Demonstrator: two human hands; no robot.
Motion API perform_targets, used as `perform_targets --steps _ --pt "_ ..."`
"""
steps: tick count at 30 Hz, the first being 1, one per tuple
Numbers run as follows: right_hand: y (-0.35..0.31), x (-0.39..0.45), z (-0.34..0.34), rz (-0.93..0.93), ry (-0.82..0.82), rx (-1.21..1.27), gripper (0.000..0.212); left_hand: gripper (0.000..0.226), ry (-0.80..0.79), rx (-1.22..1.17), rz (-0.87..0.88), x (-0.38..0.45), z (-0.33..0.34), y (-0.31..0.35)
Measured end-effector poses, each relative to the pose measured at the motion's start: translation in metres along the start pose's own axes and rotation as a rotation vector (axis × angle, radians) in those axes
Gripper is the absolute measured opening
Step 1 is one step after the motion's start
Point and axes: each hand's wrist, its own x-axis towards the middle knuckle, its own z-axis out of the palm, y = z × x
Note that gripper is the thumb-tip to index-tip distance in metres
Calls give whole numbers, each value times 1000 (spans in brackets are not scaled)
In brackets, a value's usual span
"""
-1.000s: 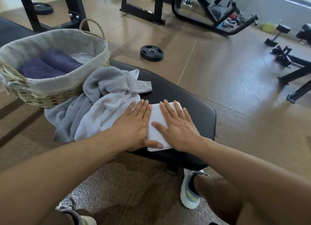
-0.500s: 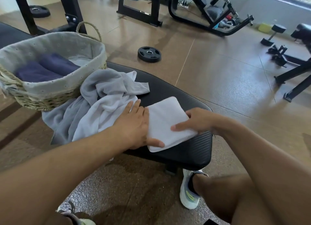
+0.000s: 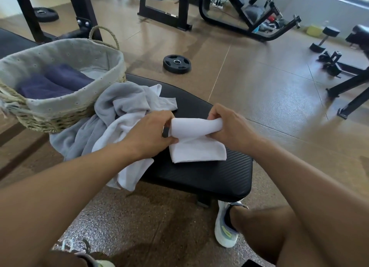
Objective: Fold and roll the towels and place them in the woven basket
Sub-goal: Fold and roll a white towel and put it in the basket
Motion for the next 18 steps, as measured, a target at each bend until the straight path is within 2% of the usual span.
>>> perform_targets --steps 3,5,7,8,11,13,16,18 --pt "-2 -4 -9 23 -151 -10 38 23 52 28 87 0 5 0" --pt "-1 -10 -14 80 -263 71 49 12 66 59 152 1 7 1" --pt "5 -13 -18 148 -349 165 58 16 57 65 204 2 8 2" --pt "7 -14 -19 156 -374 165 53 19 45 64 217 2 8 2" --pt "12 -13 -14 164 -354 58 40 18 -21 58 188 1 6 0" --pt "10 -13 -9 173 -342 7 49 13 -87 51 148 2 2 3" --pt "7 -15 -2 170 -349 -13 65 25 -164 33 66 0 -3 11" --pt "7 -16 -2 187 -371 -7 72 33 -175 102 52 -3 0 12"
